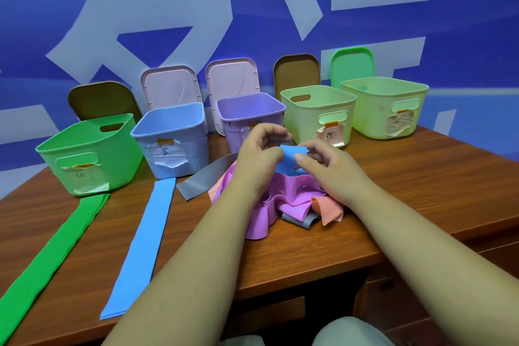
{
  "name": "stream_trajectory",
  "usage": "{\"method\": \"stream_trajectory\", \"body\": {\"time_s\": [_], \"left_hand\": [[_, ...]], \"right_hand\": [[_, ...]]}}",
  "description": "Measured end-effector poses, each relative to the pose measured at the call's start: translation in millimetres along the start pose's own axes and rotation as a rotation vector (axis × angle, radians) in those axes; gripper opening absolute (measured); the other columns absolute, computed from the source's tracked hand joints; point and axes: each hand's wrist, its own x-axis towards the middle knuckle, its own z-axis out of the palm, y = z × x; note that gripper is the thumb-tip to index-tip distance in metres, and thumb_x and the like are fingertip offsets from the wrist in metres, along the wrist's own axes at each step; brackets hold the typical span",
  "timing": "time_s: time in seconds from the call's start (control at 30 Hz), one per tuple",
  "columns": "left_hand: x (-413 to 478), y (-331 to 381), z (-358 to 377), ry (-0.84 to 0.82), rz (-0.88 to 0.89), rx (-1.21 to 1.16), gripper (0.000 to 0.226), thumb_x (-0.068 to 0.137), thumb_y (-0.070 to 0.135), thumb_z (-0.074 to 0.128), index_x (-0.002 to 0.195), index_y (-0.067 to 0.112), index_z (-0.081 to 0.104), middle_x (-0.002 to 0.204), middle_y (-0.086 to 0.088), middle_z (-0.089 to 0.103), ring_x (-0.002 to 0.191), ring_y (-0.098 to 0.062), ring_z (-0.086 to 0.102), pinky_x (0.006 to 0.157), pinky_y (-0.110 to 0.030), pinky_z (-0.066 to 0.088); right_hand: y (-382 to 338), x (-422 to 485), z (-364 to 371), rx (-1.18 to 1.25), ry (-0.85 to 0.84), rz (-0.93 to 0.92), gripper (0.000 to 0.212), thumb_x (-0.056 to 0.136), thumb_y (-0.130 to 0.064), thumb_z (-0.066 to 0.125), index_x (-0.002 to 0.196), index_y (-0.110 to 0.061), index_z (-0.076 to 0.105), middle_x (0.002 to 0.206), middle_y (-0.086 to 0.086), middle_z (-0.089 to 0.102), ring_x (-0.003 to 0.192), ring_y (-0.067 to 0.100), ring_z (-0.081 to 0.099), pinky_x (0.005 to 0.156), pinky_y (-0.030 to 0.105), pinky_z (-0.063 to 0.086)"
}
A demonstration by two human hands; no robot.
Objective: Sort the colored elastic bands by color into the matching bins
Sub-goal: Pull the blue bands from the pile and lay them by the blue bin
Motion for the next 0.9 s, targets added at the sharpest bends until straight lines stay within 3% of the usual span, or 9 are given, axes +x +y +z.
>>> {"method": "stream_trajectory", "body": {"time_s": [0.07,0.13,0.27,0.37,0.6,0.67,0.73,0.83,0.9], "left_hand": [[0.1,0.6,-0.5,-0.004,0.009,0.001,0.051,0.065,-0.006,0.047,0.112,0.002,0.065,0.110,-0.012,0.075,0.098,-0.009,0.072,0.080,-0.019,0.055],[0.6,-0.1,-0.4,-0.003,0.016,0.007,0.048,0.071,-0.015,0.046,0.112,0.002,0.064,0.111,-0.014,0.074,0.099,-0.011,0.073,0.082,-0.019,0.055],[3.8,-4.6,-0.1,0.013,0.009,0.026,0.047,0.080,-0.024,0.046,0.113,0.004,0.065,0.114,-0.014,0.074,0.105,-0.016,0.072,0.087,-0.021,0.056],[4.6,-7.3,-1.0,0.022,0.018,0.079,0.038,0.088,-0.014,0.055,0.115,0.008,0.070,0.113,-0.007,0.075,0.104,-0.008,0.070,0.086,-0.017,0.054],[7.8,-9.4,4.1,0.027,-0.019,0.069,0.026,0.095,-0.004,0.064,0.116,0.010,0.072,0.109,0.001,0.074,0.097,0.002,0.068,0.084,-0.013,0.052],[8.6,-7.8,5.9,0.048,-0.030,0.085,0.029,0.094,-0.004,0.059,0.114,0.011,0.073,0.111,0.000,0.074,0.095,0.002,0.066,0.082,-0.014,0.051],[10.9,-6.7,6.4,0.087,-0.067,0.071,0.036,0.087,-0.002,0.052,0.108,0.014,0.076,0.111,-0.001,0.075,0.098,-0.006,0.067,0.085,-0.022,0.052],[16.7,-4.0,6.2,0.132,-0.106,-0.026,0.040,0.070,0.008,0.046,0.095,0.016,0.076,0.102,-0.003,0.076,0.101,-0.021,0.071,0.091,-0.037,0.056],[20.6,-3.2,6.3,0.174,-0.090,-0.121,0.034,0.075,0.000,0.046,0.093,0.010,0.073,0.094,-0.006,0.075,0.088,-0.017,0.071,0.085,-0.035,0.056]], "right_hand": [[-0.9,1.1,-0.4,0.029,0.029,-0.009,0.016,0.098,-0.040,0.072,0.114,-0.040,0.071,0.099,-0.013,0.076,0.082,0.000,0.070,0.076,0.025,0.050],[0.0,2.3,-0.6,0.056,0.035,-0.031,0.019,0.098,-0.035,0.073,0.116,-0.038,0.070,0.095,-0.009,0.076,0.068,0.005,0.062,0.069,0.024,0.047],[5.1,4.0,-1.3,0.081,0.005,-0.075,0.041,0.088,-0.036,0.077,0.127,-0.039,0.064,0.086,0.001,0.072,0.073,0.026,0.058,0.078,0.038,0.051],[5.9,3.5,-2.9,0.077,-0.005,-0.077,0.056,0.085,-0.033,0.080,0.136,-0.040,0.059,0.087,-0.003,0.070,0.071,0.015,0.052,0.075,0.029,0.048],[-2.8,0.9,-2.1,-0.069,0.058,-0.066,0.017,0.096,-0.015,0.072,0.105,-0.030,0.072,0.082,-0.005,0.078,0.077,0.007,0.071,0.075,0.026,0.052],[-3.2,1.7,-1.4,-0.045,0.074,-0.062,0.020,0.097,-0.012,0.071,0.102,-0.032,0.073,0.083,-0.003,0.077,0.079,0.016,0.075,0.078,0.033,0.057],[0.0,3.6,-1.1,-0.079,0.052,-0.087,0.030,0.094,-0.011,0.072,0.102,-0.040,0.072,0.084,-0.005,0.073,0.072,0.020,0.068,0.074,0.035,0.054],[-0.1,1.7,-2.0,-0.077,-0.047,-0.131,0.021,0.092,-0.026,0.075,0.108,-0.038,0.070,0.091,-0.011,0.070,0.070,0.015,0.059,0.073,0.025,0.049],[-4.4,-0.6,-2.8,-0.016,-0.051,-0.125,0.017,0.093,-0.042,0.066,0.104,-0.029,0.068,0.083,-0.009,0.070,0.074,0.015,0.065,0.074,0.023,0.049]]}}
